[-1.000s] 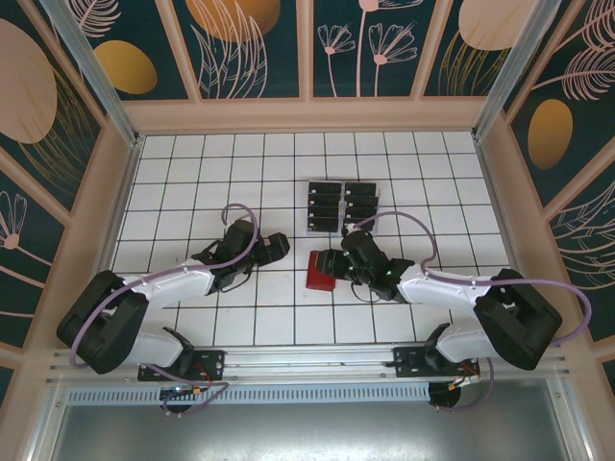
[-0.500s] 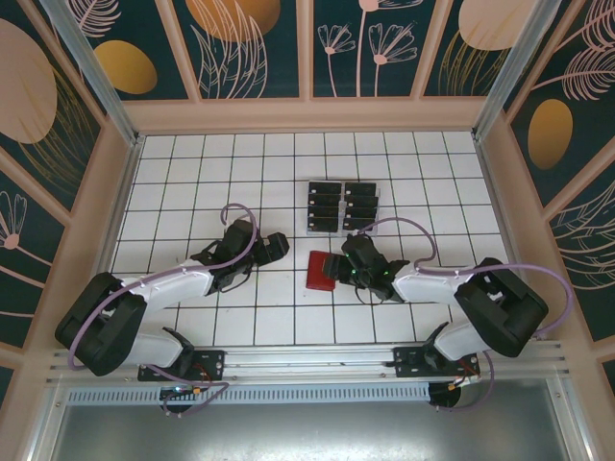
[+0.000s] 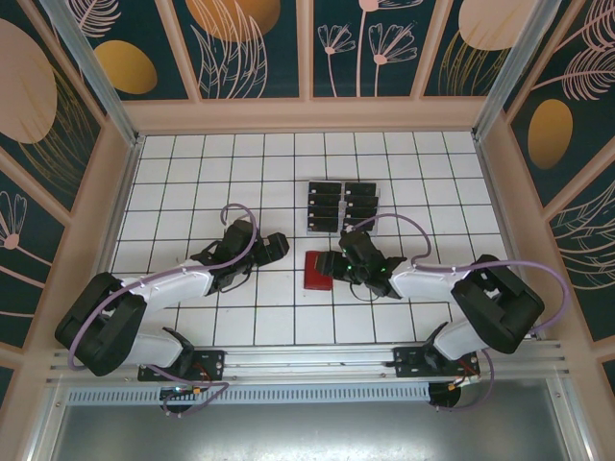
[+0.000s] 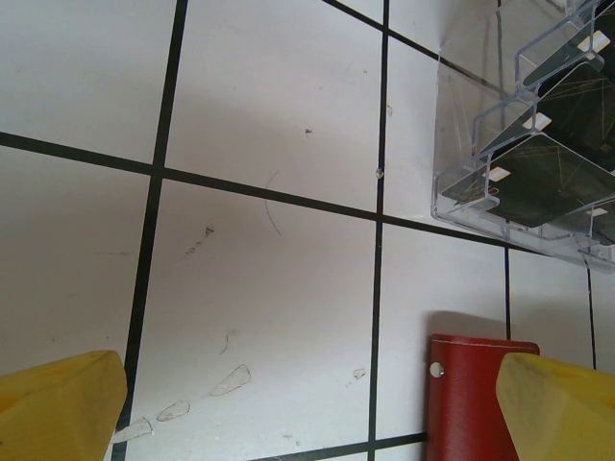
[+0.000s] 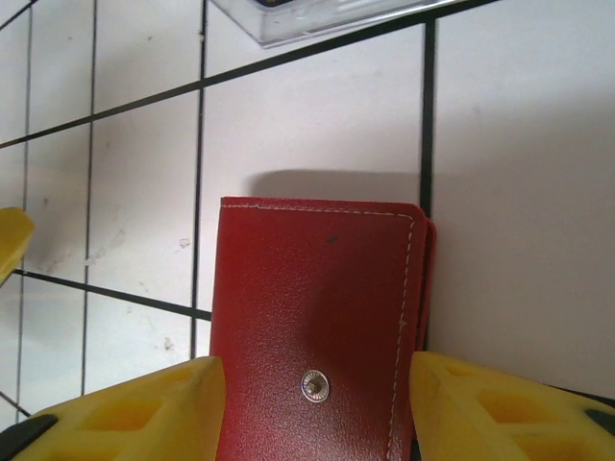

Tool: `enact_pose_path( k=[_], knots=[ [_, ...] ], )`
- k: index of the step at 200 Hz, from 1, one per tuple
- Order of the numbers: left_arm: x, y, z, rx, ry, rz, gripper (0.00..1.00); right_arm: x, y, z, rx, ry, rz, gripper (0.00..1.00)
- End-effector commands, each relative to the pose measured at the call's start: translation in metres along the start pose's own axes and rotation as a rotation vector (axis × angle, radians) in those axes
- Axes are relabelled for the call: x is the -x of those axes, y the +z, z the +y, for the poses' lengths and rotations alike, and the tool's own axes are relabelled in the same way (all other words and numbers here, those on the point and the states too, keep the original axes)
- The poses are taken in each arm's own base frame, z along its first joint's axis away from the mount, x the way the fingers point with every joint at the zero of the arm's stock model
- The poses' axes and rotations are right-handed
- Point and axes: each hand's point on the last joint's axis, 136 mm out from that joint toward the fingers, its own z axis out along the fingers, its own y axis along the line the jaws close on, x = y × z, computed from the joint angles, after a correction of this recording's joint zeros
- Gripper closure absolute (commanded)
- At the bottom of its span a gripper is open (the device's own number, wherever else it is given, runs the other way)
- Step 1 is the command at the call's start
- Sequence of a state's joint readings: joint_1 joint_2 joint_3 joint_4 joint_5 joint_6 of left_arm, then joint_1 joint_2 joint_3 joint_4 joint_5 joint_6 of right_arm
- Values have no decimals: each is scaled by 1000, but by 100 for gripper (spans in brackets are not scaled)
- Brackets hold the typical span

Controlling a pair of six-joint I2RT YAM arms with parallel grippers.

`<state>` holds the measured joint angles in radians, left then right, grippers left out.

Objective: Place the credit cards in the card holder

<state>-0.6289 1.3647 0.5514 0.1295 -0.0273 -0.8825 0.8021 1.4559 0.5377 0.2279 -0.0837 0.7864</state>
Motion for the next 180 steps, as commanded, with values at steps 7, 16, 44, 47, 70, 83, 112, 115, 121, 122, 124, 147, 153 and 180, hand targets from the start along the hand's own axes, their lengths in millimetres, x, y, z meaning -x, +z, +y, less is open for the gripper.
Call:
enact_pose_path(
  k=[7,16,44,47,70,83,112,115,121,122,124,147,153,180],
  knots=[
    [-3,0,1,-2,21,3,2,10,1,20,77,-9,-8,47],
    [-3,0,0,-4,21,1,2,10,0,22,86,-8,-9,47],
    [-2,0,0,-5,23,0,2,13,-5,32,133,4,-15,48],
    [-2,0,0,-6,22,1,2,13,-5,33,139,6,-16,48],
    [-1,-2,-2,-11,22,-3,2,15,-10,45,196,19,-18,48],
    [0,-3,-3,-17,21,-7,1,16,-12,52,227,25,-15,49],
    [3,-7,-7,-30,16,-16,1,16,-16,64,282,38,-10,49],
    [3,-8,-8,-33,15,-17,1,17,-16,66,286,37,-9,49],
    [4,-9,-9,-36,15,-19,1,16,-16,68,292,38,-5,49],
    [5,-9,-9,-36,14,-21,1,16,-16,68,292,38,-5,49],
    [5,-9,-9,-36,15,-21,1,16,-15,69,295,36,-4,49],
    [10,-16,-12,-43,6,-42,1,14,-13,78,314,29,8,50],
    [12,-18,-12,-38,3,-50,1,13,-12,81,318,26,15,50],
    [29,-34,-20,-39,-2,-111,1,8,-8,96,338,6,35,50]
  ],
)
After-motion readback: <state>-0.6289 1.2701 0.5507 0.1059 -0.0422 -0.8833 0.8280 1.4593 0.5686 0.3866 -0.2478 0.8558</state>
